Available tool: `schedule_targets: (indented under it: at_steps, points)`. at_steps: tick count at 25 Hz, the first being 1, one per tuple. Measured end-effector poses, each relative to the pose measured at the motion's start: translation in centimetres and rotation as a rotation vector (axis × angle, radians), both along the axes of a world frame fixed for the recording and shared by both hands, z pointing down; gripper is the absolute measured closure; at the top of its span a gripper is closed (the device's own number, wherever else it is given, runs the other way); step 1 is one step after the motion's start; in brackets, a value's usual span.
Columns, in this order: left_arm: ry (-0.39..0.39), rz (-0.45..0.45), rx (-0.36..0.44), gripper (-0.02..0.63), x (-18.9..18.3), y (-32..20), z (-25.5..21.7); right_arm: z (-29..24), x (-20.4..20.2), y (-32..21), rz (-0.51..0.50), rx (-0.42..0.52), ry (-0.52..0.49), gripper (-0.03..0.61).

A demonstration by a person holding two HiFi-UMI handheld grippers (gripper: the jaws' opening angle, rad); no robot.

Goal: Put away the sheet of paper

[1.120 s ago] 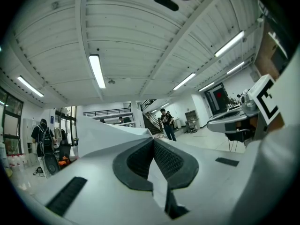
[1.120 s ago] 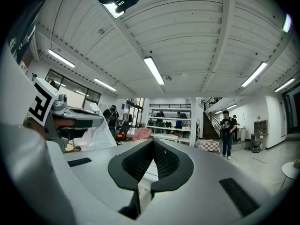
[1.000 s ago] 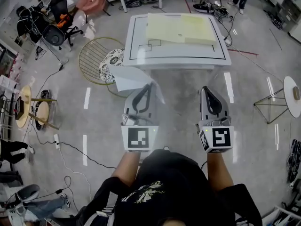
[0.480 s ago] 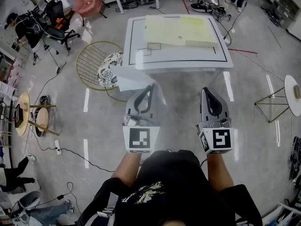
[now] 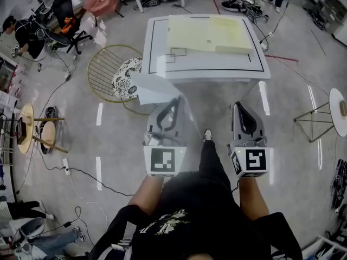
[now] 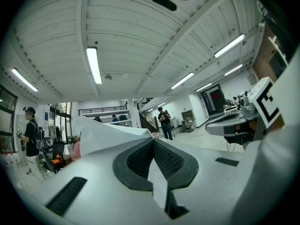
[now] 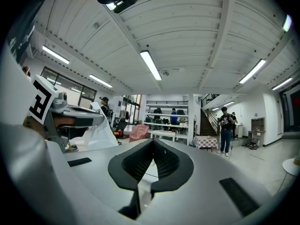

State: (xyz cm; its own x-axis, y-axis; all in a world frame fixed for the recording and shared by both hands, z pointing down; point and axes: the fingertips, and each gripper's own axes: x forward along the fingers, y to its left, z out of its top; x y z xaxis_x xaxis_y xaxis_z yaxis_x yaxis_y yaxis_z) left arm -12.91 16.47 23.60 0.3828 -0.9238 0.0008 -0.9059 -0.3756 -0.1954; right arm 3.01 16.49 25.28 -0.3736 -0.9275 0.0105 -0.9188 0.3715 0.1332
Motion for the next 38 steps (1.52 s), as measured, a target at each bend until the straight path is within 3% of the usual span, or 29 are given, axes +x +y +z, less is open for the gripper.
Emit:
schedule_targets:
  at_steps: [13, 27, 38]
  points:
    - [-0.016, -0.064, -0.021, 0.612, -1.0, -4.5, -0.7, -0.3, -1.9, -6.0, -0.083, -0.017, -0.015, 0.580]
    - [0.015, -0.067, -0.010, 0.614, 1.6, -14.2, -1.2, -1.0, 0.3, -15.8, -0.104, -0.011, 0.000, 0.579]
    - [-0.016, -0.077, 0.017, 0.614, 3.4, -20.5, -1.3, -1.1, 2.0, -23.0, -0.119, 0.021, -0.010, 0.578]
